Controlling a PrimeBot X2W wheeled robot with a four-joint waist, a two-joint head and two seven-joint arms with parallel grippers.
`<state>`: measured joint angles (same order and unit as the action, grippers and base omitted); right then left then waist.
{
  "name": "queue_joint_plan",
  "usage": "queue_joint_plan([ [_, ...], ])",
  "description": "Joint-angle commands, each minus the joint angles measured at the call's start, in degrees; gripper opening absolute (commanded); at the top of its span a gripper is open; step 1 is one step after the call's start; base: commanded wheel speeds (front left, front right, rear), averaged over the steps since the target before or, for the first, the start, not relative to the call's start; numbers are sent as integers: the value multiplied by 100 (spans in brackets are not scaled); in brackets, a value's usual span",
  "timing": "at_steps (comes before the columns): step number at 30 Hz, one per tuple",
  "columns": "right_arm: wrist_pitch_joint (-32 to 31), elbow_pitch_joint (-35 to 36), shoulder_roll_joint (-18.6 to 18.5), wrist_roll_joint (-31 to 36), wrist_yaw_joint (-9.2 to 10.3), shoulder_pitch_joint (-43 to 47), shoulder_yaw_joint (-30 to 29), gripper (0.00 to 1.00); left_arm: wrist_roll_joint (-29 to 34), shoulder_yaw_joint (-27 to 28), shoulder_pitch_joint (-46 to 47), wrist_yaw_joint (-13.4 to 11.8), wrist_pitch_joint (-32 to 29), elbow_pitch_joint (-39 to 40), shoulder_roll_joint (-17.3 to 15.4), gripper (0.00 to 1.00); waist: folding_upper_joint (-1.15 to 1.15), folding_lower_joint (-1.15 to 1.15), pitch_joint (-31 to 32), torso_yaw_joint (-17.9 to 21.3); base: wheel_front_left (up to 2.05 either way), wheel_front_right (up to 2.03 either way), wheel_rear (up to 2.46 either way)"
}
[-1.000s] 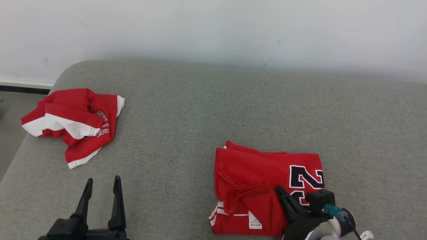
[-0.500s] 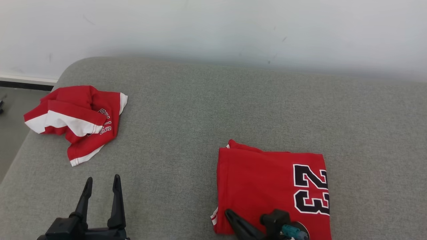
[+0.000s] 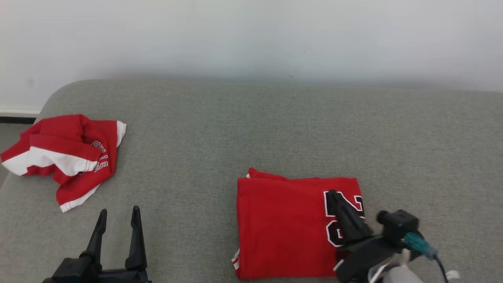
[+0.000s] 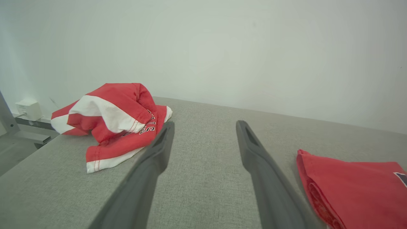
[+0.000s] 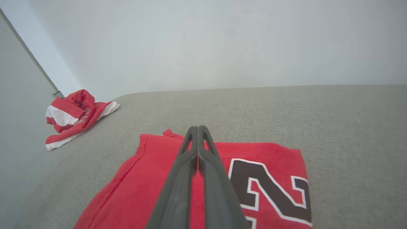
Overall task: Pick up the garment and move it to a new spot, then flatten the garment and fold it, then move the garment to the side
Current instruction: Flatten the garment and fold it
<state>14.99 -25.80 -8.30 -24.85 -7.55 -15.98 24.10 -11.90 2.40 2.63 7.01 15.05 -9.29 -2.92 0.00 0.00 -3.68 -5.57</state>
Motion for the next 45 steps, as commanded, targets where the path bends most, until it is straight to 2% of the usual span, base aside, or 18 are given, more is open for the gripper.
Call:
queue_joint_plan([
  [1,26,109,-63,86,15,132,-201,0,64,9,-39,-26,18,28,4,100,0,0,80,157,0,0,0],
  [7,26,535,-126,397,15,583,-937,0,111,19,-87,-37,17,74,5,100,0,0,167,421,0,0,0],
  [17,26,1127,0,817,15,1244,-1558,0,220,76,-280,-25,17,121,-11,100,0,0,326,705,0,0,0],
  [18,26,1175,15,862,15,1298,-1616,30,227,82,-289,-23,17,122,-19,100,0,0,338,711,0,0,0],
  [19,26,1200,17,929,15,1361,-1659,48,241,89,-298,-21,17,121,-31,100,0,0,349,718,0,0,0],
  [20,26,1225,30,969,15,1412,-1691,100,244,99,-310,-20,17,120,-41,100,0,0,357,724,0,0,0],
  [34,-199,1649,207,1273,15,1700,-2085,100,329,184,-650,-194,-26,253,-120,100,0,0,465,662,0,0,0],
  [45,-392,1796,298,1361,15,1755,-2123,100,314,156,-737,-247,-189,430,-211,100,0,0,501,565,0,0,0],
])
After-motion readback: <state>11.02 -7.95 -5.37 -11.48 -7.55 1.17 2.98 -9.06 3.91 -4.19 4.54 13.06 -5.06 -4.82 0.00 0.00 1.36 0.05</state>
